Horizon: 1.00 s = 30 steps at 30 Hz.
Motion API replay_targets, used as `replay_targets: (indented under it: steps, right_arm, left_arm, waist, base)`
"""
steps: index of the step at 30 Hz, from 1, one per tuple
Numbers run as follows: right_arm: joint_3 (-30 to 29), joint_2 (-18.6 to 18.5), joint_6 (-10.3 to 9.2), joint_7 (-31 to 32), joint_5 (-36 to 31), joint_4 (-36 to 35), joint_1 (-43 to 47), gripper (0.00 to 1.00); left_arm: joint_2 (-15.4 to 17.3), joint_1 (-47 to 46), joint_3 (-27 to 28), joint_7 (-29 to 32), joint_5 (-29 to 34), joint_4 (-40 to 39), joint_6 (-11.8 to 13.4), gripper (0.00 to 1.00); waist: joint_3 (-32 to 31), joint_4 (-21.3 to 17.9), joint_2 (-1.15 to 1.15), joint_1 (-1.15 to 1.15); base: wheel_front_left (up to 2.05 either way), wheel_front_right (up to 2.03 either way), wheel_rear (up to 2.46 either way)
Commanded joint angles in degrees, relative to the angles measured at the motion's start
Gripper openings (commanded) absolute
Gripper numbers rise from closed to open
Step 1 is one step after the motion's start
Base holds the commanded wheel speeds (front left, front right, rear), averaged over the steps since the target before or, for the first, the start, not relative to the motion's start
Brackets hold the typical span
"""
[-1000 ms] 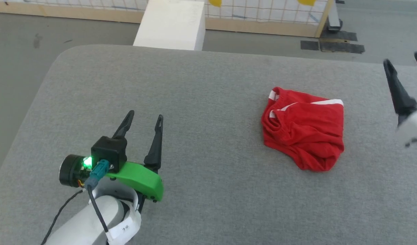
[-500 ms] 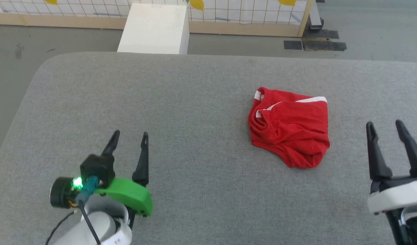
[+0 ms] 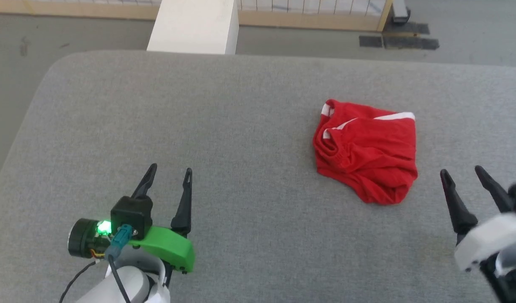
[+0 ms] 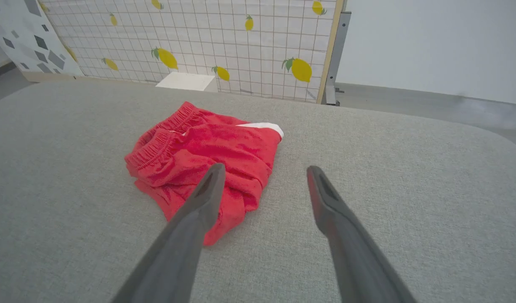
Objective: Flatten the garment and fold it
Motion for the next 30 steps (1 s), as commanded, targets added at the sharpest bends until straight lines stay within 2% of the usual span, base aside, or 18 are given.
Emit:
replay_targets:
  steps: [1, 5, 9, 13, 16, 21, 30]
  right_arm:
    - [0.54, -1.53, -0.08, 3.93, 2.00, 0.09, -2.48, 1.00]
    - [1.90, -5.34, -0.08, 20.50, 11.33, 2.17, -7.72, 1.00]
    - [0.25, -7.24, -0.08, 35.31, 19.67, 4.61, -14.55, 1.00]
    - [-4.06, -5.91, -0.08, 45.20, 22.15, 9.81, -21.45, 1.00]
    - [-7.26, -4.10, -0.08, 49.10, 20.71, 13.72, -25.22, 1.00]
    - [-9.69, -2.05, -0.08, 51.80, 15.99, 18.54, -28.87, 1.00]
    - [-8.87, 1.35, -0.08, 52.60, 11.26, 22.22, -29.82, 1.00]
  left_arm:
    - [-0.34, -1.08, 0.00, 0.14, 0.31, -0.08, -0.37, 1.00]
    - [-0.65, -1.70, -0.54, 0.45, 0.70, -0.14, -0.53, 1.00]
    - [-0.93, -2.30, -1.03, 0.64, 1.13, -0.26, -0.66, 1.00]
    - [-1.39, -3.23, -1.34, 0.66, 1.52, -0.11, -0.91, 1.00]
    - [-1.84, -3.96, -1.42, 0.61, 1.71, 0.12, -1.06, 1.00]
    - [-2.67, -4.89, -1.60, 0.46, 1.99, 0.37, -1.19, 1.00]
    - [-3.91, -5.72, -2.16, 0.18, 2.35, 1.01, -1.50, 1.00]
  waist:
    - [2.06, 1.18, 0.00, 0.00]
    - [4.62, 2.58, 0.00, 0.00]
    - [6.91, 4.05, 0.00, 0.00]
    - [8.74, 5.84, 0.00, 0.00]
    - [9.78, 7.07, 0.00, 0.00]
    - [11.27, 8.83, 0.00, 0.00]
    - [12.63, 10.49, 0.00, 0.00]
  base:
    - [0.00, 0.00, 0.00]
    - [0.00, 0.00, 0.00]
    - [0.00, 0.00, 0.00]
    - [0.00, 0.00, 0.00]
    - [0.00, 0.00, 0.00]
    - [0.00, 0.00, 0.00]
    - [0.00, 0.00, 0.00]
